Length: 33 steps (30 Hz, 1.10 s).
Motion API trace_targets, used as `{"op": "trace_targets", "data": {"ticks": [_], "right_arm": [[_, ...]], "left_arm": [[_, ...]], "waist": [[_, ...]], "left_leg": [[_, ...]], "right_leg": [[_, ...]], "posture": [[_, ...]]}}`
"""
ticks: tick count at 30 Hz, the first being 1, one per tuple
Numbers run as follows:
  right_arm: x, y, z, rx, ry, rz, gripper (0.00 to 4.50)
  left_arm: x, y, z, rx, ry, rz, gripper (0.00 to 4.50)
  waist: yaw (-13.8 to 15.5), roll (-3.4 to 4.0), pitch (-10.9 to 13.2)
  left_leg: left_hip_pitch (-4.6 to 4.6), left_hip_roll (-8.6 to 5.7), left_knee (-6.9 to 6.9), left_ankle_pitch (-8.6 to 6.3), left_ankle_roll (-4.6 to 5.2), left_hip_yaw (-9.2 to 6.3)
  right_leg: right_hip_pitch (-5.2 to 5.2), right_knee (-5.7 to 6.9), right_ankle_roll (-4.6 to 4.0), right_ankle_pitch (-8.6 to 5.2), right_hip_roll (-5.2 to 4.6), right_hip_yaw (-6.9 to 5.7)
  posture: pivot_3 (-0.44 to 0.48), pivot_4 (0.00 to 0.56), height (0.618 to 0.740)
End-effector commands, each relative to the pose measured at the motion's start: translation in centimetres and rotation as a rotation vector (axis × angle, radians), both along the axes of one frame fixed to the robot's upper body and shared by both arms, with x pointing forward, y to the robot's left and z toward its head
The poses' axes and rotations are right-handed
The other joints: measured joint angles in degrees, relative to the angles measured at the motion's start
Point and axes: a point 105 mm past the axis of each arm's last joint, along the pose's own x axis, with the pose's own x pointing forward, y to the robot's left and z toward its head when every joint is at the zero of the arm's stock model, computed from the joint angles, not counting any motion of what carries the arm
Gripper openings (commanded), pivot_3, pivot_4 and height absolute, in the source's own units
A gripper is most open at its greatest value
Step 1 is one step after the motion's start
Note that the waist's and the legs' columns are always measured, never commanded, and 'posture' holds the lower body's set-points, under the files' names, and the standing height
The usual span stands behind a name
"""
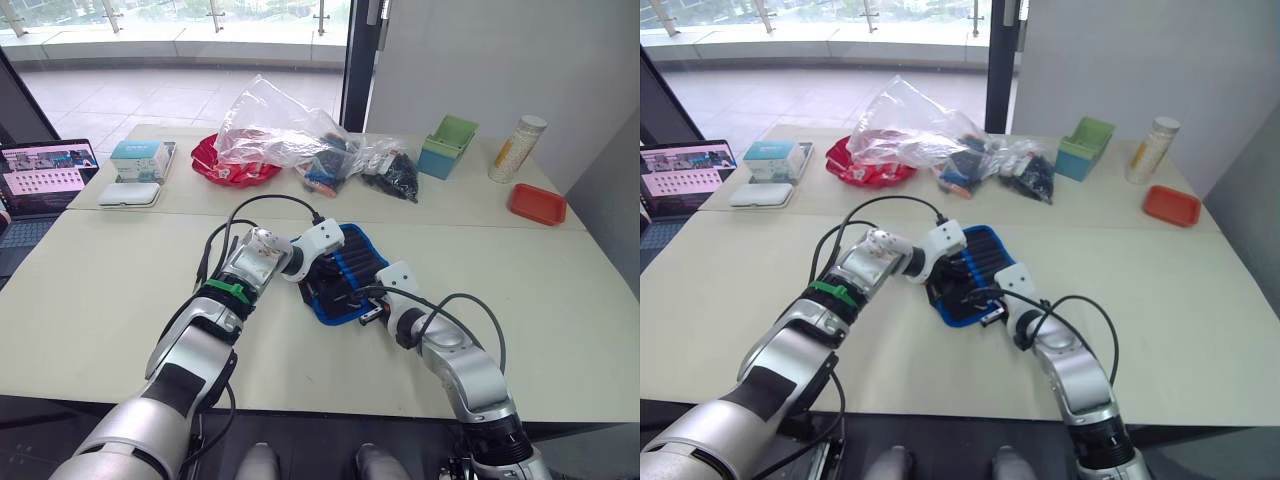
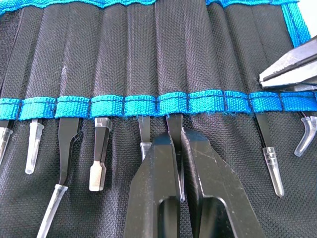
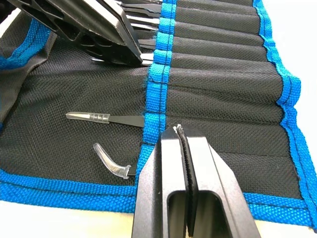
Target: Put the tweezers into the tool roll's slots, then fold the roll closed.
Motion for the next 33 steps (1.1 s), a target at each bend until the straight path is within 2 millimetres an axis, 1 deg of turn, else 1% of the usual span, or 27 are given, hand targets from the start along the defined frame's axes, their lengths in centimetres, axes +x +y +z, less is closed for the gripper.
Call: {"op": "trace_targets", "data": {"ticks": [1, 3, 4, 5, 6, 8, 9, 10, 11, 14, 17, 20, 21, 22, 25, 27, 30, 32, 33], "right_arm": [[-1.1, 0.2, -3.1, -0.015, 0.138, 0.013, 0.0], [-1.0, 0.2, -3.1, -0.016, 0.138, 0.01, 0.0], [-0.9, 0.2, -3.1, -0.016, 0.138, 0.01, 0.0], [-0.9, 0.2, -3.1, -0.016, 0.138, 0.01, 0.0], [-0.8, 0.2, -3.1, -0.016, 0.138, 0.01, 0.0], [-0.8, 0.3, -3.1, -0.016, 0.138, 0.013, 0.0], [-0.7, 0.4, -3.2, -0.016, 0.139, 0.015, 0.0], [-0.7, 0.5, -3.2, -0.015, 0.14, 0.019, 0.0], [-0.7, 0.5, -3.2, -0.015, 0.14, 0.021, 0.0], [-0.6, 0.8, -3.2, -0.016, 0.142, 0.035, 0.0], [-0.6, 0.9, -3.2, -0.017, 0.142, 0.043, 0.0], [-0.5, 1.1, -3.2, -0.019, 0.142, 0.054, 0.0], [-0.5, 1.0, -3.2, -0.019, 0.142, 0.056, 0.0], [-0.5, 1.0, -3.2, -0.02, 0.143, 0.057, 0.0], [-0.5, 1.1, -3.2, -0.025, 0.144, 0.074, 0.0], [-0.5, 1.1, -3.2, -0.03, 0.147, 0.084, 0.0], [-0.5, 0.9, -3.2, -0.037, 0.15, 0.095, 0.0], [-0.4, 0.8, -3.2, -0.043, 0.153, 0.103, 0.0], [-0.4, 0.7, -3.2, -0.046, 0.154, 0.106, 0.0]], "left_arm": [[0.2, 0.1, 1.3, -0.032, -0.036, -0.009, 1.29], [0.0, 0.6, 2.0, -0.058, -0.039, -0.006, 1.9], [0.0, 0.9, 2.3, -0.068, -0.041, -0.004, 2.35], [-0.2, 1.3, 2.6, -0.077, -0.046, -0.003, 2.64], [-0.4, 1.7, 2.8, -0.083, -0.051, -0.004, 3.01], [-1.1, 2.5, 2.9, -0.079, -0.063, -0.017, 3.58], [-1.4, 2.9, 2.9, -0.084, -0.064, -0.012, 3.97], [-1.7, 3.3, 3.1, -0.095, -0.068, -0.006, 4.25], [-2.0, 3.5, 3.3, -0.104, -0.071, -0.001, 4.38], [-2.7, 4.5, 4.5, -0.192, -0.087, 0.028, 4.38], [-3.5, 5.8, 6.3, -0.339, -0.111, 0.054, 4.38], [-4.0, 9.9, 7.0, -0.444, -0.21, 0.181, 4.38], [-4.3, 10.9, 7.2, -0.473, -0.247, 0.222, 4.38], [-4.5, 11.4, 7.4, -0.493, -0.269, 0.245, 4.38], [-5.8, 15.2, 6.7, -0.496, -0.336, 0.394, 4.38], [-7.4, 17.6, 6.1, -0.499, -0.352, 0.488, 4.38], [-10.0, 19.7, 5.2, -0.54, -0.337, 0.598, 4.38], [-12.2, 21.2, 3.9, -0.537, -0.342, 0.716, 4.38], [-13.2, 21.5, 3.4, -0.532, -0.341, 0.757, 4.38]], "waist": [[-0.15, 0.0, 0.0], [-0.37, 0.01, 0.0], [-0.64, 0.01, 0.0], [-0.88, 0.01, 0.0], [-1.05, 0.01, 0.0], [-1.43, 0.01, 0.0], [-1.6, 0.02, 0.0], [-1.63, 0.02, 0.0], [-1.61, 0.02, 0.01], [-1.49, 0.01, 0.01], [-1.5, 0.01, 0.0], [-2.18, 0.03, 0.0], [-2.35, 0.03, 0.0], [-2.42, 0.02, 0.0], [-2.43, 0.02, 0.0], [-2.58, 0.01, 0.0], [-2.64, 0.0, 0.0], [-2.65, -0.01, 0.0], [-2.66, -0.01, -0.01]], "left_leg": [[0.0, 0.0, -0.01, 0.0, 0.0, 0.0], [-0.01, 0.01, -0.07, 0.0, 0.0, 0.0], [-0.02, 0.01, -0.11, 0.0, 0.0, 0.0], [-0.03, 0.02, -0.14, 0.0, 0.0, 0.0], [-0.04, 0.02, -0.15, 0.0, 0.0, -0.01], [-0.03, 0.01, -0.15, 0.0, 0.01, -0.02], [-0.03, 0.02, -0.16, 0.0, 0.01, -0.02], [-0.01, 0.02, -0.16, 0.0, 0.01, -0.02], [0.02, 0.02, -0.16, 0.0, 0.0, -0.02], [0.08, 0.01, -0.15, 0.0, 0.01, -0.05], [0.07, 0.02, -0.09, 0.0, 0.01, -0.05], [0.15, 0.05, -0.13, 0.0, 0.01, -0.04], [0.24, 0.06, -0.17, 0.0, 0.01, -0.02], [0.29, 0.07, -0.19, 0.0, 0.01, -0.01], [0.3, 0.06, -0.19, -0.01, 0.02, -0.04], [0.3, 0.06, -0.19, -0.01, 0.01, -0.03], [0.33, 0.08, -0.22, -0.02, 0.01, -0.04], [0.33, 0.07, -0.22, -0.02, 0.01, -0.03], [0.34, 0.06, -0.22, -0.02, 0.0, -0.01]], "right_leg": [[-0.02, 0.0, 0.0, 0.0, 0.0, 0.0], [-0.04, 0.01, 0.0, 0.0, 0.01, 0.0], [-0.08, 0.02, -0.01, 0.0, 0.01, 0.0], [-0.12, 0.05, -0.01, 0.01, 0.01, 0.0], [-0.13, 0.12, -0.02, 0.01, 0.01, 0.0], [-0.15, 0.21, -0.02, 0.01, 0.01, 0.0], [-0.18, 0.23, -0.03, 0.01, 0.01, 0.0], [-0.19, 0.31, -0.03, 0.01, 0.01, 0.01], [-0.2, 0.44, -0.03, 0.02, 0.01, 0.0], [-0.19, 0.53, -0.03, 0.02, 0.01, 0.0], [-0.17, 0.51, -0.03, 0.02, 0.01, 0.0], [-0.18, 0.55, -0.03, 0.02, 0.01, 0.0], [-0.17, 0.61, -0.04, 0.02, 0.01, 0.0], [-0.17, 0.7, -0.04, 0.02, 0.01, 0.0], [-0.16, 0.78, -0.04, 0.02, 0.0, -0.01], [-0.16, 0.76, -0.05, 0.02, -0.02, 0.0], [-0.16, 0.76, -0.05, 0.02, -0.02, -0.01], [-0.14, 0.72, -0.05, 0.02, -0.04, 0.0], [-0.12, 0.69, -0.05, 0.02, -0.07, 0.0]], "posture": [[0.0, 0.15, 0.74], [0.0, 0.15, 0.74], [0.0, 0.15, 0.74], [0.0, 0.15, 0.74], [0.0, 0.15, 0.74], [0.0, 0.15, 0.74], [0.0, 0.15, 0.74], [0.0, 0.15, 0.74], [0.0, 0.15, 0.74], [0.0, 0.15, 0.74], [0.0, 0.15, 0.74], [0.0, 0.15, 0.74], [0.0, 0.15, 0.74], [0.0, 0.15, 0.74], [0.0, 0.15, 0.74], [0.0, 0.15, 0.74], [0.0, 0.15, 0.74], [0.0, 0.15, 0.74], [0.0, 0.15, 0.74]]}}
